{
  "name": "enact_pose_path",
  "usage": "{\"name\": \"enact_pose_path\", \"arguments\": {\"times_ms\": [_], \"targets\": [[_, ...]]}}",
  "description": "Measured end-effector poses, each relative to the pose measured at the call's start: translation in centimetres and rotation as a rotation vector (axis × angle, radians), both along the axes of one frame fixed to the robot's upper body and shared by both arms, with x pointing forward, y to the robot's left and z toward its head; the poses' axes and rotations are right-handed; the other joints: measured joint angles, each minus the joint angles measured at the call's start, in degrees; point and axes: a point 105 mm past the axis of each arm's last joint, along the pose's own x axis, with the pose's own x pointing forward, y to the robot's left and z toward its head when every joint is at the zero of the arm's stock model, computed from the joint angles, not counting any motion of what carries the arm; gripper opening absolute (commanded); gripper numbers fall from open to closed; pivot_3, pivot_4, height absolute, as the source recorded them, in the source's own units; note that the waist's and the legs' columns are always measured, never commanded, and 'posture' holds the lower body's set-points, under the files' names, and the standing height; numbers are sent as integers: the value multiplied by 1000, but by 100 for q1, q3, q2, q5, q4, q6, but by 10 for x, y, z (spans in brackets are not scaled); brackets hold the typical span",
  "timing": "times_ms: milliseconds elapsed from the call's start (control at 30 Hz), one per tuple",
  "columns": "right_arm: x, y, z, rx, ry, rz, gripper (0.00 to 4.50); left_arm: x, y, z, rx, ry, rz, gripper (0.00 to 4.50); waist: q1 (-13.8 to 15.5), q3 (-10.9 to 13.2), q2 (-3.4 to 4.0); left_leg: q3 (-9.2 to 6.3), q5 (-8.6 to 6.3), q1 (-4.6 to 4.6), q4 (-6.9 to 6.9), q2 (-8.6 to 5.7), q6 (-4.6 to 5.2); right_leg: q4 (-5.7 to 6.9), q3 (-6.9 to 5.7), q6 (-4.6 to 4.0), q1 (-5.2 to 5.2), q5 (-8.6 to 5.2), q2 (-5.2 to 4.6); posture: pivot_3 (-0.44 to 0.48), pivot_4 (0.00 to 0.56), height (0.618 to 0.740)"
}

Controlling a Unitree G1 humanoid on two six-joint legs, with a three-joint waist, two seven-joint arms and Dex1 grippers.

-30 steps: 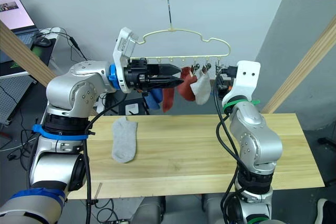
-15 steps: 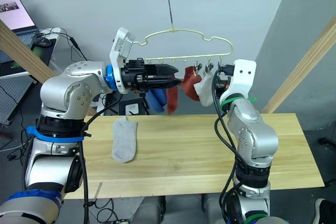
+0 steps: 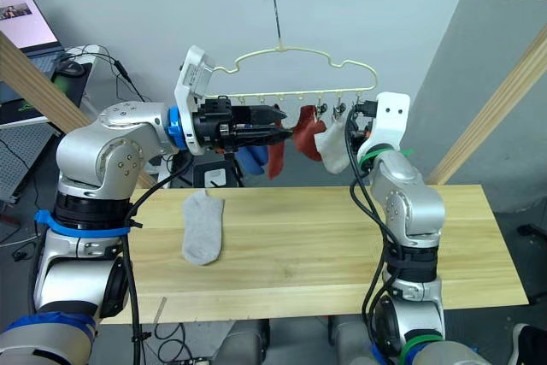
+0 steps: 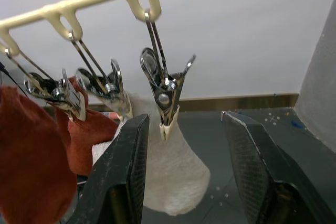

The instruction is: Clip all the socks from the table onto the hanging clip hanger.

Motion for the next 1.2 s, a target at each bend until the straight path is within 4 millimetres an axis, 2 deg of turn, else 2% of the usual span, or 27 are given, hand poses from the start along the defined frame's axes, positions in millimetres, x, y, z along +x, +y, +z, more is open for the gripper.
{"name": "enact_pose_path", "arguments": {"times_ms": [700,1067,1200], "targets": [[25,-1,10,-17,-15,-11,2272,2,5,-1,-12,2,45,2320,30,0,0,0,0,0,-2,0,0,-2,0,0,0,0,0,143,232,740],[23,-4,8,-23,-6,-22,2272,0,5,-7,-10,11,48,2320,43,0,0,0,0,0,-2,0,0,-3,0,0,0,0,0,129,229,740],[9,-8,0,-43,8,-27,2272,-2,4,-12,-12,16,43,2320,69,0,0,0,-1,-1,-7,1,1,-11,0,-1,0,-1,0,124,228,740]]}}
